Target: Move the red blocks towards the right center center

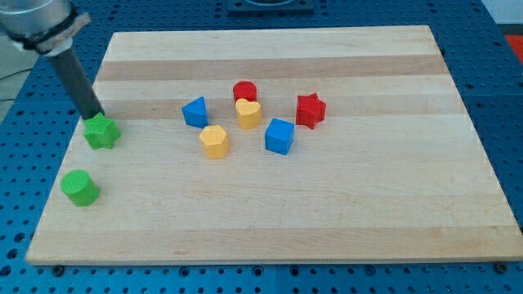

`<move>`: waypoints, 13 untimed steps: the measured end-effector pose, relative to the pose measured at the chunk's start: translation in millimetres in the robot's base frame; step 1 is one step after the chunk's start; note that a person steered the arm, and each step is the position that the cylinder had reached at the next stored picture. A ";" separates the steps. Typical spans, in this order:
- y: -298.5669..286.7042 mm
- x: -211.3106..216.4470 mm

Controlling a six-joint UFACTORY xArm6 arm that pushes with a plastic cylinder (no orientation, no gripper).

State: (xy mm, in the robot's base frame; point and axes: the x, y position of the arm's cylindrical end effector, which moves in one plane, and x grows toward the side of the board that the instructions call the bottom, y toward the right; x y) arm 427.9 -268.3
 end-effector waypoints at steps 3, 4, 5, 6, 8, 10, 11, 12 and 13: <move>22.2 18.9; 39.8 -18.5; 60.1 -79.3; 130.2 -115.9; 239.5 -52.7; 264.3 -35.0; 268.2 -11.4; 301.2 -11.3; 337.5 -10.5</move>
State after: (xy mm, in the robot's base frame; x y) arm 417.4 69.2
